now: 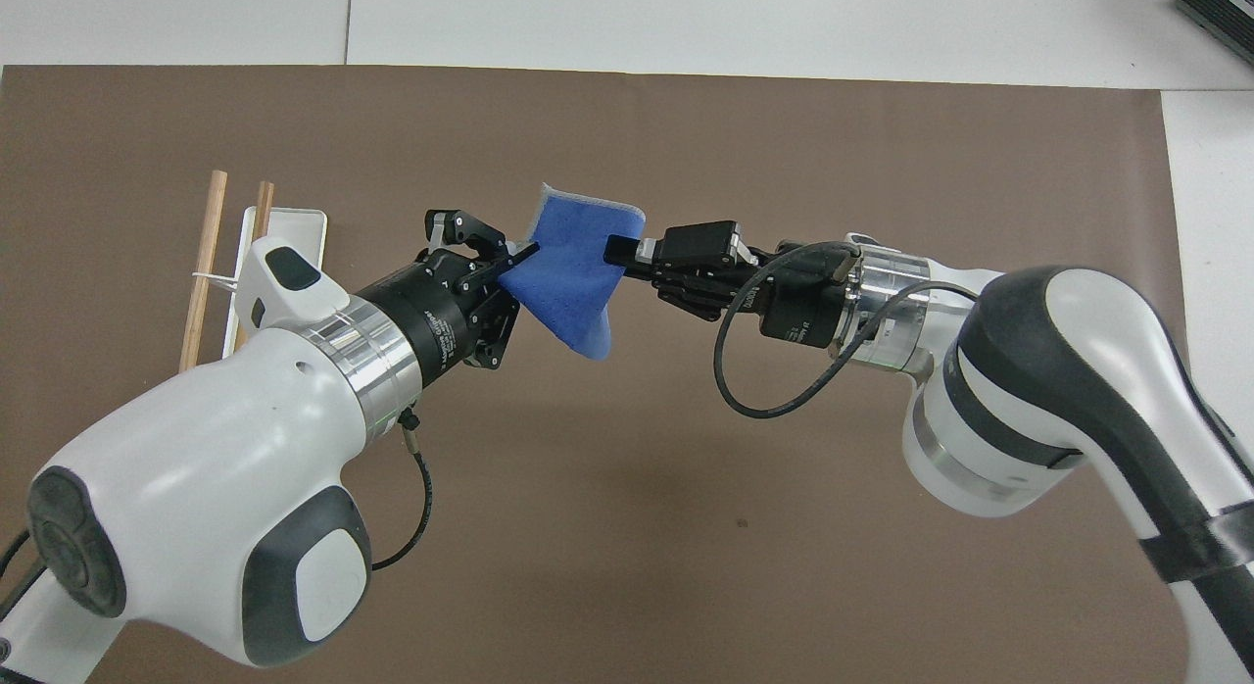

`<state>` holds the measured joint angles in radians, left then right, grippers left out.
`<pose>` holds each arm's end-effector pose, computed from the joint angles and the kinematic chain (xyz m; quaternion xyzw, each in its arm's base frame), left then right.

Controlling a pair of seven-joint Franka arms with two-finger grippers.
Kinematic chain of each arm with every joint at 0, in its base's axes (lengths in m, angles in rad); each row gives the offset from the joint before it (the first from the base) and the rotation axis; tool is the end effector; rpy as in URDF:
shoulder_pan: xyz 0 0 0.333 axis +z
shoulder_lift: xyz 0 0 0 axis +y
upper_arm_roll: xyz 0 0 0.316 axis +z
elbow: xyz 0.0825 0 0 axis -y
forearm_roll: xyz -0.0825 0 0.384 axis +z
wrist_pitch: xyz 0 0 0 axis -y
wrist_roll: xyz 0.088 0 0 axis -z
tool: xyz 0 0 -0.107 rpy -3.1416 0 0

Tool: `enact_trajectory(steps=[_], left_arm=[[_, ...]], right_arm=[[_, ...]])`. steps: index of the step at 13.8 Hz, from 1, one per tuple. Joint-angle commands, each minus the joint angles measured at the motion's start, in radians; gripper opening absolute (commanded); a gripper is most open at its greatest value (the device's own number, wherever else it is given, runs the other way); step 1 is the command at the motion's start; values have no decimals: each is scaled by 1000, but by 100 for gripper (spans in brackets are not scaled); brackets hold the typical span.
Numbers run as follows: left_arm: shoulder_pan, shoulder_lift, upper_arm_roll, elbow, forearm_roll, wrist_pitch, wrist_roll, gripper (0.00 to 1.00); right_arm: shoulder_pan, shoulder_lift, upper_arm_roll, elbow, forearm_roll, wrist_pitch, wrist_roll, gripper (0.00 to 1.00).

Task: Right arm passes towel to left arm to hang
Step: 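Open the right gripper and pull the left gripper back with the towel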

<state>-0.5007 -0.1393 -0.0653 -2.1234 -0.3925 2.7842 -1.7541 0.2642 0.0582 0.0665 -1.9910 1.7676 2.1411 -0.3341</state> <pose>0.4804 -0.2869 0.5642 0.6706 0.6222 0.0338 0.4025 0.5546 0.2338 0.4871 -0.7240 0.1596 -0.0296 0.6705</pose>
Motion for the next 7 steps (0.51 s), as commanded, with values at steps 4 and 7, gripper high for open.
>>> enact_trajectory(steps=[4, 7], left_arm=[[65, 12, -4, 8, -8, 5, 36, 0], [80, 12, -4, 0, -8, 5, 41, 0]], right_arm=[[26, -70, 6, -17, -46, 183, 50, 100], [21, -69, 3, -15, -332, 302, 140, 100]])
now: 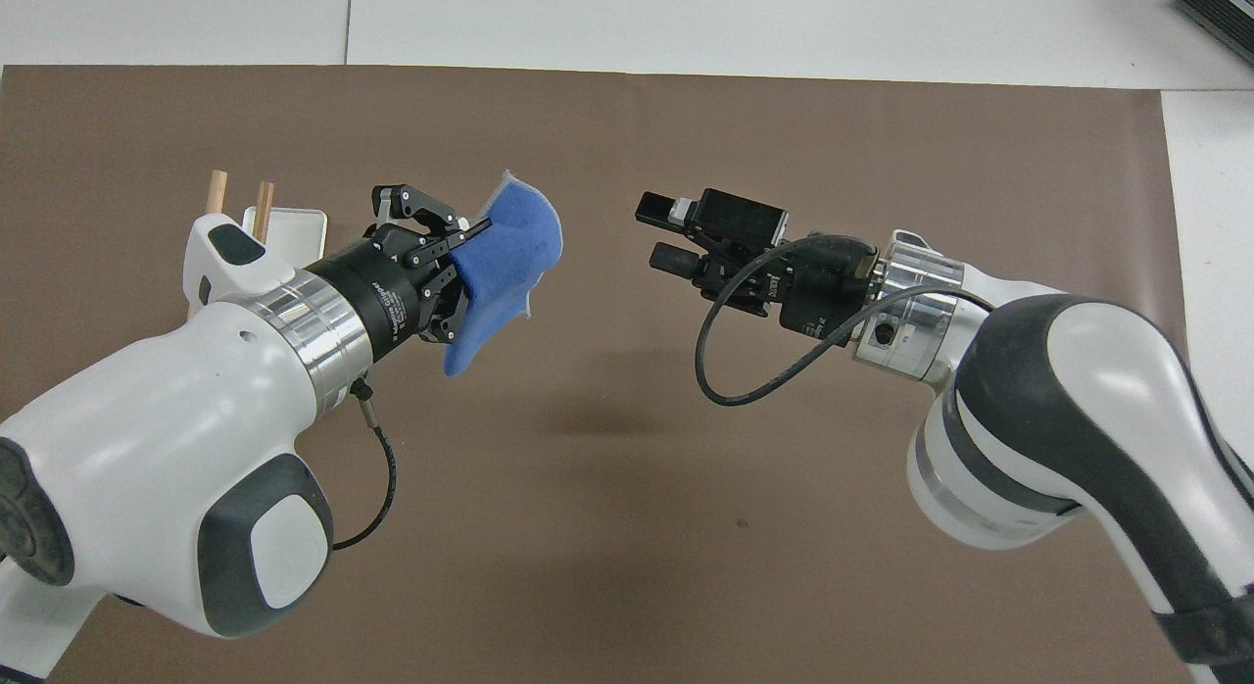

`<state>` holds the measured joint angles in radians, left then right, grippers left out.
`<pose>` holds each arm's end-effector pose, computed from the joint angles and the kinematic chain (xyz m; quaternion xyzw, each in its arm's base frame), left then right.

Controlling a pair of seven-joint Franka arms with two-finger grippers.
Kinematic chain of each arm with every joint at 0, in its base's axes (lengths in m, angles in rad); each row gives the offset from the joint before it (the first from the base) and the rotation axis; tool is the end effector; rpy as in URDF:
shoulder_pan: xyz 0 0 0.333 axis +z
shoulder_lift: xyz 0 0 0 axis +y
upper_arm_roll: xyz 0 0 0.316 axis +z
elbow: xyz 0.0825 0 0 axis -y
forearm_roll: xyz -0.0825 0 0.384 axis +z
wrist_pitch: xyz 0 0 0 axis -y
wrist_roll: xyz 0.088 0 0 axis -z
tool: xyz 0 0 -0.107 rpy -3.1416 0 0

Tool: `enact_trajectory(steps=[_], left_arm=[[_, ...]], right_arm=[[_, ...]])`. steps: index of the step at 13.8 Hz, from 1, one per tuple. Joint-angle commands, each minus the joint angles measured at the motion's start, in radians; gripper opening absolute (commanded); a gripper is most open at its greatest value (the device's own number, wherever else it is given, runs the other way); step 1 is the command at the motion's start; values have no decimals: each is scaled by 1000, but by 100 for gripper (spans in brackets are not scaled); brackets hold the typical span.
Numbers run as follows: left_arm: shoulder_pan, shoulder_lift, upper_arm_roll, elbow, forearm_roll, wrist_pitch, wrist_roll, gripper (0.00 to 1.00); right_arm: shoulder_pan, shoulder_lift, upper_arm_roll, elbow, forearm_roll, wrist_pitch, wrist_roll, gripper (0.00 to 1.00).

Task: Right arm passes towel to left arm to hang
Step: 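Open the right gripper and pull the left gripper back with the towel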

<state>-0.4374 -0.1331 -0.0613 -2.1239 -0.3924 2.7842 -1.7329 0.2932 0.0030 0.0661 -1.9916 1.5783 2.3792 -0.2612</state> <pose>0.4999 -0.2544 0.5604 0.6567 0.6386 0.0503 0.3978 0.5519 0.2182 0.5093 -0.7836 0.1795 -0.1060 0.5852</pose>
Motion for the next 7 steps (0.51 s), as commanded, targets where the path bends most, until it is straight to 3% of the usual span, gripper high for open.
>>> enact_trajectory(steps=[1, 7], left_arm=[[20, 6, -6, -2, -8, 5, 19, 0], [101, 9, -6, -4, -8, 15, 19, 0]], right_arm=[[-9, -11, 4, -16, -243, 110, 127, 100], [-107, 6, -2, -16, -816, 120, 287, 100]])
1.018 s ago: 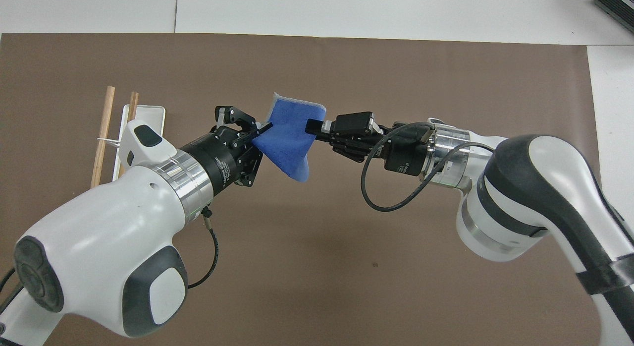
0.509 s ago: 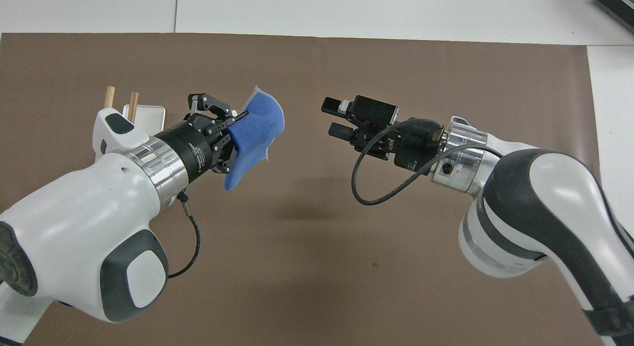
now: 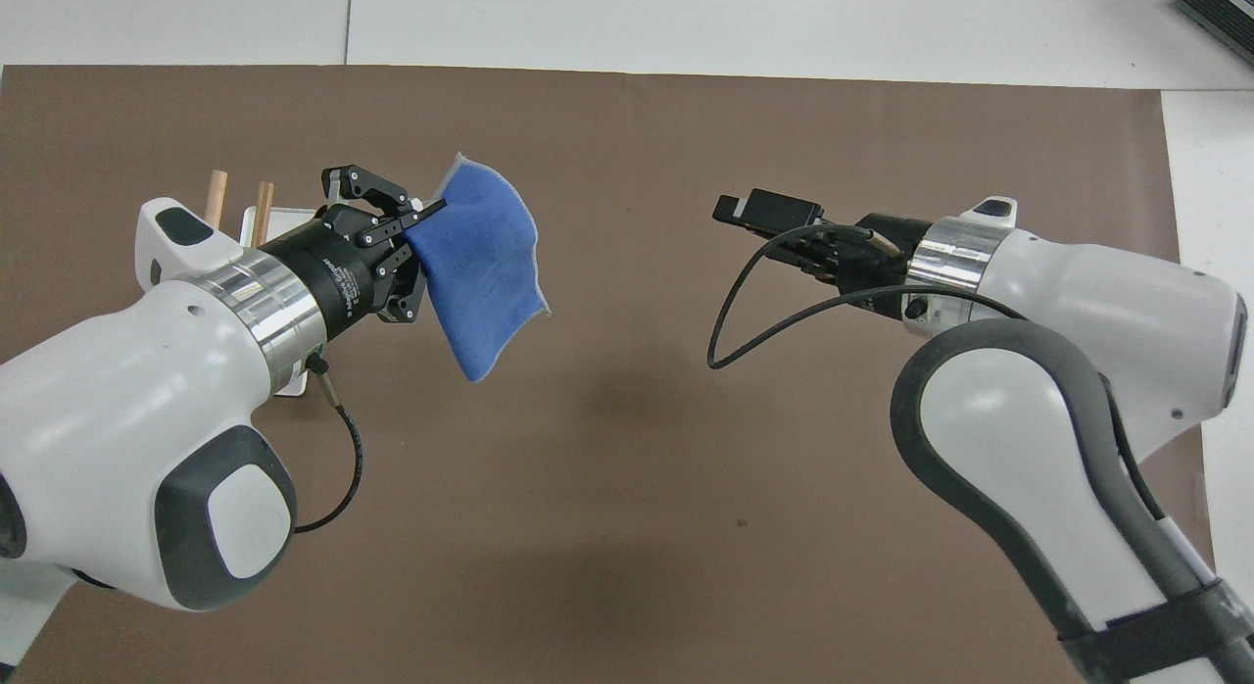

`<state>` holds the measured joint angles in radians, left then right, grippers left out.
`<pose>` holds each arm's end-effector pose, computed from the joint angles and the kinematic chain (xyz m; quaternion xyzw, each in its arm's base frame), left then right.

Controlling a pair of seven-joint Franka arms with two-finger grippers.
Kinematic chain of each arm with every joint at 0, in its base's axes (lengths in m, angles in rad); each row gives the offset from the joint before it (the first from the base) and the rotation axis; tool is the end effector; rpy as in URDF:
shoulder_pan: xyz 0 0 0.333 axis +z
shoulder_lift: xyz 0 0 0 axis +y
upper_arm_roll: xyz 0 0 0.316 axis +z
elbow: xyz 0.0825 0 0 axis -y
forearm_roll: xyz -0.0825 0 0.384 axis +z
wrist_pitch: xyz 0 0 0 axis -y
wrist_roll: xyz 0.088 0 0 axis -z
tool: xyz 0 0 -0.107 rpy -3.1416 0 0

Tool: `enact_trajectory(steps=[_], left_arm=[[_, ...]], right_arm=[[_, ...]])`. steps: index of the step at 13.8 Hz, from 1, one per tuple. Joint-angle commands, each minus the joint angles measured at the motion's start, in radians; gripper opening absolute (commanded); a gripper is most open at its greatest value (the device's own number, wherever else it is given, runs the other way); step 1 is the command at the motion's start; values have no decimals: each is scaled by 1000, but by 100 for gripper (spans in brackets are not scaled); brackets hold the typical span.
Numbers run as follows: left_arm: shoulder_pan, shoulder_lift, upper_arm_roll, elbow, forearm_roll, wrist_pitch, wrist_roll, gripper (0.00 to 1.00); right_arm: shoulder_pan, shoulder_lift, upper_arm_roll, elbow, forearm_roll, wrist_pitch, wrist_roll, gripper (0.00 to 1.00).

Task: Right arm passes towel to left arm to hang
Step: 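Open the right gripper and pull the left gripper back with the towel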

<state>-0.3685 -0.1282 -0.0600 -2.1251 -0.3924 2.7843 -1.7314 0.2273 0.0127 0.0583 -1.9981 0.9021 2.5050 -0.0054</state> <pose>0.5175 -0.2191 0.5571 0.6350 0.6619 0.0634 0.3933 0.5736 0.1624 0.5041 -0.9034 0.1472 -0.1708 0.3647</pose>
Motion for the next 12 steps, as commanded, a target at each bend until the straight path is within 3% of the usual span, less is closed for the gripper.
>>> enact_trajectory(steps=[1, 5, 9, 12], left_arm=[[52, 6, -8, -3, -8, 15, 18, 0], [100, 13, -8, -19, -6, 23, 19, 0], [169, 38, -8, -33, -6, 61, 27, 0], [232, 42, -8, -59, -6, 92, 27, 0]], right_arm=[[-61, -4, 6, -10, -228, -15, 53, 100], [-138, -10, 3, 38, -598, -182, 76, 100], [-173, -17, 0, 131, -762, -386, 162, 100], [-189, -22, -2, 217, -808, -523, 163, 100]])
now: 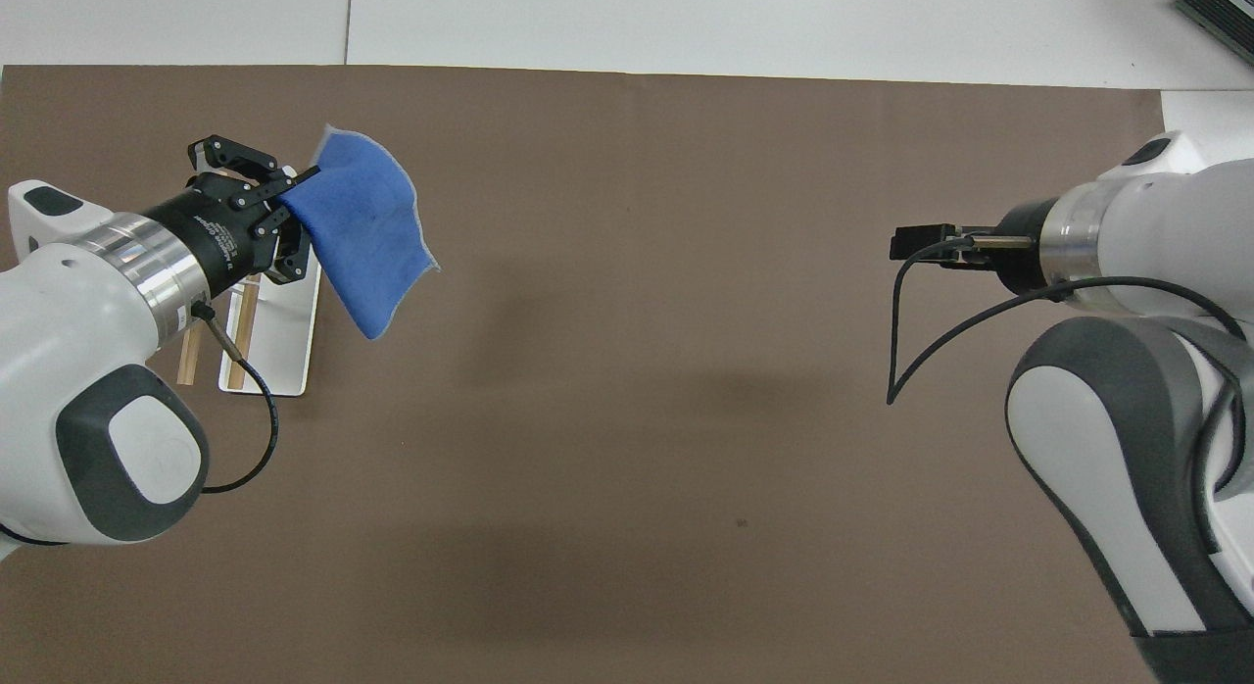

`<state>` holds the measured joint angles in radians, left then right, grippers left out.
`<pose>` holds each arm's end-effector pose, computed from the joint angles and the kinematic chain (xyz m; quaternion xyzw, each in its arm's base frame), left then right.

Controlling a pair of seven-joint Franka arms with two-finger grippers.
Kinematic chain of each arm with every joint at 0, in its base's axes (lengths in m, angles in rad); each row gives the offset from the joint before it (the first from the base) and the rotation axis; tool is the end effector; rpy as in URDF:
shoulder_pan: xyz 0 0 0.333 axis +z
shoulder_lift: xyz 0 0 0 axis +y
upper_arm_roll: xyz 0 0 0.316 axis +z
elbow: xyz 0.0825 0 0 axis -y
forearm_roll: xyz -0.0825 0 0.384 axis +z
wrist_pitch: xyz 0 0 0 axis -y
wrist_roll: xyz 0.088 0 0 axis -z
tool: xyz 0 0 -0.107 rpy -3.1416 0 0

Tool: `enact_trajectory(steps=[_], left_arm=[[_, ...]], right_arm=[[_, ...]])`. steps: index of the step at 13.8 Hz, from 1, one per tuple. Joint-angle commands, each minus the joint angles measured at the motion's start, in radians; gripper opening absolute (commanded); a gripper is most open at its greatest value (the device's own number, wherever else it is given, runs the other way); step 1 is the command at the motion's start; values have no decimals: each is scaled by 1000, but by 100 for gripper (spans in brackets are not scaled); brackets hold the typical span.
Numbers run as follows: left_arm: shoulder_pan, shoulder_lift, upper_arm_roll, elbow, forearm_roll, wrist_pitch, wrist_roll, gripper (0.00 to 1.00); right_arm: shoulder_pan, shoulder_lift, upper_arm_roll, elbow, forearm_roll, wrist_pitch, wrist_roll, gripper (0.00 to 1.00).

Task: Right arm passes towel to left arm to hang
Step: 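Drape the towel over the wooden rack with the left gripper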

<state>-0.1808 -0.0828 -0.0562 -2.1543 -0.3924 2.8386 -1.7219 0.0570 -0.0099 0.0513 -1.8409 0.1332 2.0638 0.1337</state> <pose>0.5569 -0.1148 0.5234 0.5690 0.7257 0.1040 0.3726 0.5779 0.0700 0.5474 -0.9907 0.0370 -0.1076 0.0752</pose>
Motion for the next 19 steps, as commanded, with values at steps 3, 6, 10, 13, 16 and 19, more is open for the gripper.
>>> enact_trajectory(steps=[3, 6, 10, 13, 16, 19], left_arm=[[110, 12, -13, -47, -8, 39, 16, 0], [153, 37, -13, -50, -8, 42, 15, 0], [198, 78, -13, -50, -9, 42, 1, 0], [260, 104, -13, -49, -16, 45, -10, 0], [287, 117, -11, -45, -16, 50, -14, 0], [337, 113, -11, -49, -16, 39, -34, 0]], right_arm=[[-46, -10, 4, 118, -72, -201, 23, 100], [-74, -10, 4, 176, -80, -290, 17, 100], [-83, -19, -25, 206, -121, -367, 4, 100], [-80, -18, -74, 281, -141, -453, -66, 100], [-79, -19, -123, 325, -145, -527, -144, 100], [-63, -45, -125, 267, -142, -519, -135, 100]])
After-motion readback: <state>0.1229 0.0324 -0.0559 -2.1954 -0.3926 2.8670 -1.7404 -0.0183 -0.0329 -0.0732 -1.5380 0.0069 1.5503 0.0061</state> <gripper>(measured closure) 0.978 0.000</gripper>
